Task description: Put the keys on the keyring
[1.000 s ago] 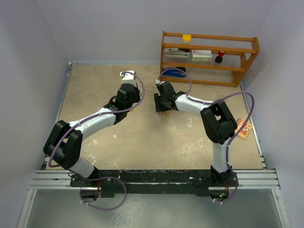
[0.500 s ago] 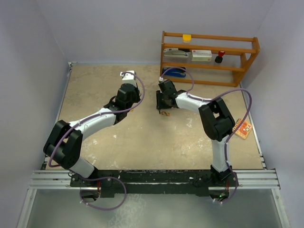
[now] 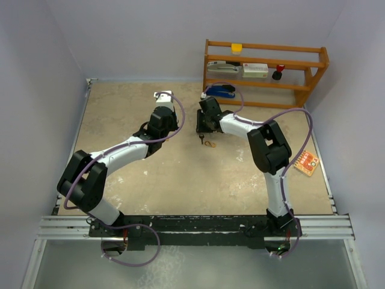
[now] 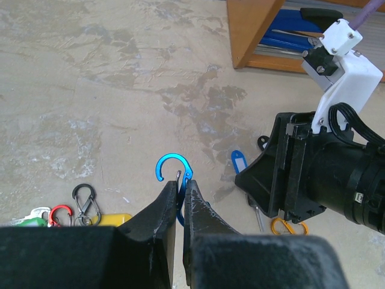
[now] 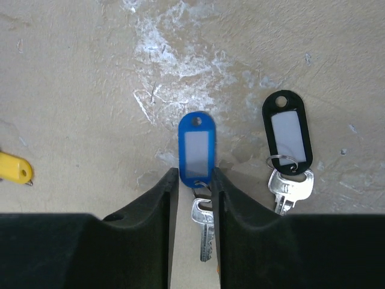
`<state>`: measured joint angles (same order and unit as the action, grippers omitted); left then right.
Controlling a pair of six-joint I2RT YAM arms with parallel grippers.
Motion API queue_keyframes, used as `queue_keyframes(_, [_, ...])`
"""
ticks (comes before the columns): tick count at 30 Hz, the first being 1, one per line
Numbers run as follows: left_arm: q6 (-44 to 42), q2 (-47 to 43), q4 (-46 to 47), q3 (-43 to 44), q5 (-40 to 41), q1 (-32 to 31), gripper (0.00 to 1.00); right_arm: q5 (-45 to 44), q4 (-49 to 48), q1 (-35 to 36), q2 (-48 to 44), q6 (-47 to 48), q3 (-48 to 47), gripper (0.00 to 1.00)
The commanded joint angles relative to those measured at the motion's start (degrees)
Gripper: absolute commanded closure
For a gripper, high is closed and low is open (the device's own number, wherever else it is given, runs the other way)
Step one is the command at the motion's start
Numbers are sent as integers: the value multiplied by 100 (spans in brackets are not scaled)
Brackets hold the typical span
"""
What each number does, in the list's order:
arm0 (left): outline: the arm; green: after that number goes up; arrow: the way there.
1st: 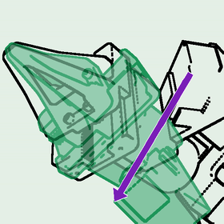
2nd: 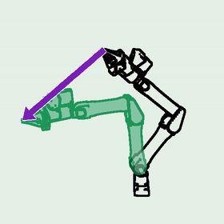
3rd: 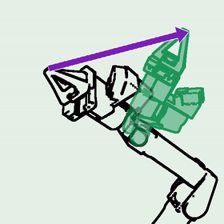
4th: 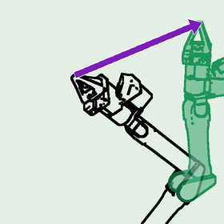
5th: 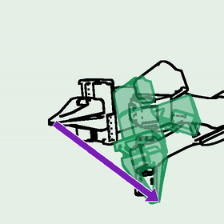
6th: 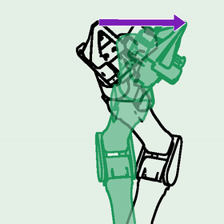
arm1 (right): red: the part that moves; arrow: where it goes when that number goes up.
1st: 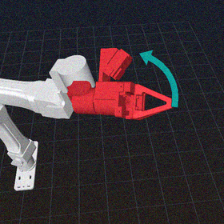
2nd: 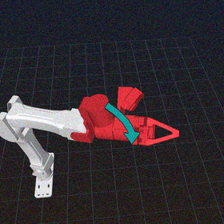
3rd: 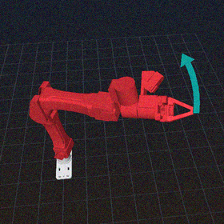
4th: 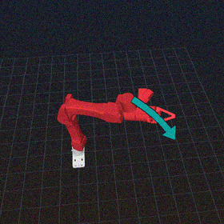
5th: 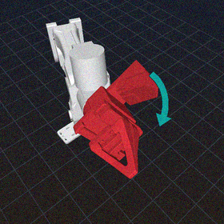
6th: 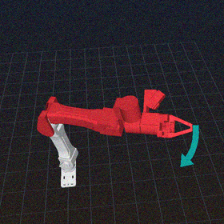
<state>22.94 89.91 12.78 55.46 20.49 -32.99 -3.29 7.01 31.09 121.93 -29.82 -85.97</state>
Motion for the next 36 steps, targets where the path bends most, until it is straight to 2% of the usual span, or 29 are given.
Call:
queue_keyframes(1, [-92, -20, 225, 72, 91, 47, 100, -37, 316, -7, 150, -85, -128, 72])
queue_keyframes(6, [-84, -13, 231, 74, 78, 48, 100, -82, 375, -7, 110, -34, -103, 82])
queue_keyframes(30, [-34, -41, 218, 66, 56, 47, 100, -50, 676, -7, -85, 274, 44, 82])
queue_keyframes(36, [-49, -59, 208, 46, 78, 47, 100, -37, 499, -7, -109, 313, 24, 70])
